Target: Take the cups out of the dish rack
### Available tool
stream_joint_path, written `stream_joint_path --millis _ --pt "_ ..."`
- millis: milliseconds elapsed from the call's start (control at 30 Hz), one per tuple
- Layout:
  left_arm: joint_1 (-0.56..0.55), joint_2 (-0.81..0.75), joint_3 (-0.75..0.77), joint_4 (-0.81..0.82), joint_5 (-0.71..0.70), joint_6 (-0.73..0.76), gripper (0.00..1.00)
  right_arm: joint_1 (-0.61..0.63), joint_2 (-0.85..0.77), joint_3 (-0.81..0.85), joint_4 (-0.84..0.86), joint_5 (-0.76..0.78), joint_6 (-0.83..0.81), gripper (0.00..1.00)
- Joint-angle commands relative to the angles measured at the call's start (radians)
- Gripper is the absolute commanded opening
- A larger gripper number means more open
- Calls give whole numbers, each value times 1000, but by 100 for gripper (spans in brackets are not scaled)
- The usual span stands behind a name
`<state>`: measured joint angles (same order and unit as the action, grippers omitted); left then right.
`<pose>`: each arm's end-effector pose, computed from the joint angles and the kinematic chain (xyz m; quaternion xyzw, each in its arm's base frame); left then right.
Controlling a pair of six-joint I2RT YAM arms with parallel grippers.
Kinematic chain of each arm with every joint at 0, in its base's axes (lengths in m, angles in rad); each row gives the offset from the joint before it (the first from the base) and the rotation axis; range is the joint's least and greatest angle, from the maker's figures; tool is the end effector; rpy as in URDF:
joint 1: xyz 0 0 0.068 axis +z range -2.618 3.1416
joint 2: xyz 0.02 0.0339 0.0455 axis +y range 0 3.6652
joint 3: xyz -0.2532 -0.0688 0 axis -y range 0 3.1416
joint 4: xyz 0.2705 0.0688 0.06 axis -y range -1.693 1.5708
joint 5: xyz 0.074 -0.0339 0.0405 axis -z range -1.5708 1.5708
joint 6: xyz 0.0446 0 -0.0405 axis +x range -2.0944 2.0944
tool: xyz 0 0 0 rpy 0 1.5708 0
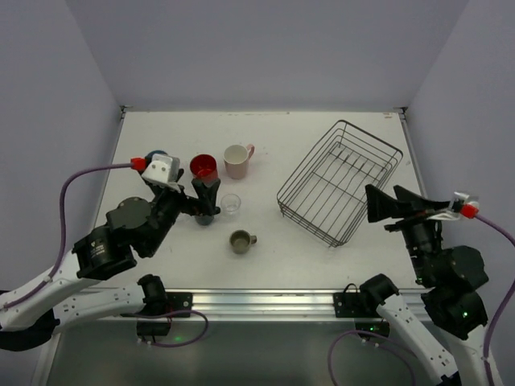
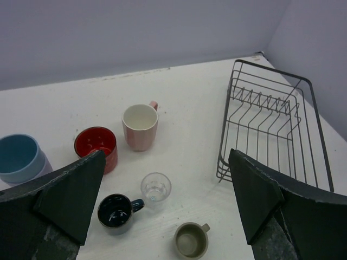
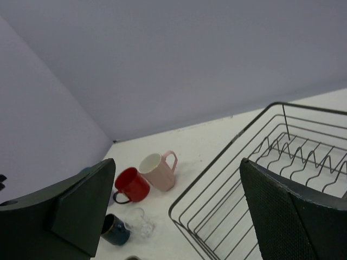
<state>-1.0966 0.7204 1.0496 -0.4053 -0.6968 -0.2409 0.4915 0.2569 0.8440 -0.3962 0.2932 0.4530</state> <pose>0.1050 -0.1419 0.4165 0.0749 0.7236 -0.1996 0.6565 0.0781 0.0272 0.3998 0.1005 0.6317 0.2643 0.7218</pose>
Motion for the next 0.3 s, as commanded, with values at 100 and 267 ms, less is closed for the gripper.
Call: stream_joint_path --millis 100,267 --pt "-6 -113 -89 129 -132 72 100 -2 -57 37 57 89 -88 99" --pt "-6 -153 -132 161 -190 68 100 -2 -41 -9 94 112 -74 99"
